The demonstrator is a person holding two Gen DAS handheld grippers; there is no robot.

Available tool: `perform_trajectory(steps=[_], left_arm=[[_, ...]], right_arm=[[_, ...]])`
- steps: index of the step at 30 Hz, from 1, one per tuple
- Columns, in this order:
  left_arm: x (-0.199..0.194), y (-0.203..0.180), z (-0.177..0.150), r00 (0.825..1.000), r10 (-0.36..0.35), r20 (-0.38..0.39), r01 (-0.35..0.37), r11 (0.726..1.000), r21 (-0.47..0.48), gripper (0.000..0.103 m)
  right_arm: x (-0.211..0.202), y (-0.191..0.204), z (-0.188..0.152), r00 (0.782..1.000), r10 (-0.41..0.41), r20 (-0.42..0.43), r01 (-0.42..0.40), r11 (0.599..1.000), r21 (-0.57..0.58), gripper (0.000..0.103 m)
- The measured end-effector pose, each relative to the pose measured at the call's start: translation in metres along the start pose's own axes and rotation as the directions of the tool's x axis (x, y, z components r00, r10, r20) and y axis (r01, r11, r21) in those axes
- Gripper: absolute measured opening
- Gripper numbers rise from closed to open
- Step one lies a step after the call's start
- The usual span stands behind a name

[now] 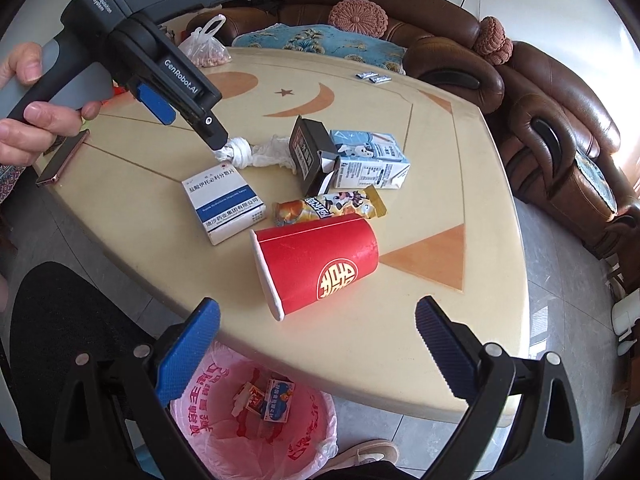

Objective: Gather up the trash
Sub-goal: 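Grasp the crumpled plastic bag with the left tool while the right tool grasps the red cup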

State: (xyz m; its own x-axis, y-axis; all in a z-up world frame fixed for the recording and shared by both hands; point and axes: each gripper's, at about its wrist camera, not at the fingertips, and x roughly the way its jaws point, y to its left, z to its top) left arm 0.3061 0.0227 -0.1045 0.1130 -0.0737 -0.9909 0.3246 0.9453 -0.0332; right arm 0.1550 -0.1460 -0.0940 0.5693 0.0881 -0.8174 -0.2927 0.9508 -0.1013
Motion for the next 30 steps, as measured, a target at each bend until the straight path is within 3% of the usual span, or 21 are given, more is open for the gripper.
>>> perform_trajectory(steps=[15, 22, 26, 28, 30], left_arm=[[0.036, -0.002, 0.031, 0.999, 0.009, -0.041, -0.008, 1.000, 0.013, 0.090], [0.052, 0.003, 0.047, 0.999, 0.000, -0.033, 0.000, 1.000, 0.026, 0.090], [0.063, 0.005, 0.058, 0.999, -0.018, -0.044, 0.020, 0.999, 0.034, 0.075], [0.067, 0.005, 0.062, 0.998, -0.021, -0.057, 0.023, 0.999, 0.032, 0.067], [0.072, 0.006, 0.065, 0.997, -0.029, -0.073, 0.031, 0.999, 0.029, 0.055]], right_arm=[[0.046, -0.009, 0.001, 0.999, 0.007, -0.045, -0.005, 0.999, 0.039, 0.096], [0.054, -0.015, 0.002, 0.998, -0.061, -0.010, 0.061, 0.997, 0.051, 0.096], [0.057, -0.022, 0.003, 0.996, -0.089, 0.009, 0.088, 0.994, 0.067, 0.093], [0.060, -0.026, 0.003, 0.997, -0.082, 0.012, 0.081, 0.994, 0.078, 0.083], [0.064, -0.029, 0.003, 0.997, -0.077, 0.006, 0.076, 0.993, 0.089, 0.066]])
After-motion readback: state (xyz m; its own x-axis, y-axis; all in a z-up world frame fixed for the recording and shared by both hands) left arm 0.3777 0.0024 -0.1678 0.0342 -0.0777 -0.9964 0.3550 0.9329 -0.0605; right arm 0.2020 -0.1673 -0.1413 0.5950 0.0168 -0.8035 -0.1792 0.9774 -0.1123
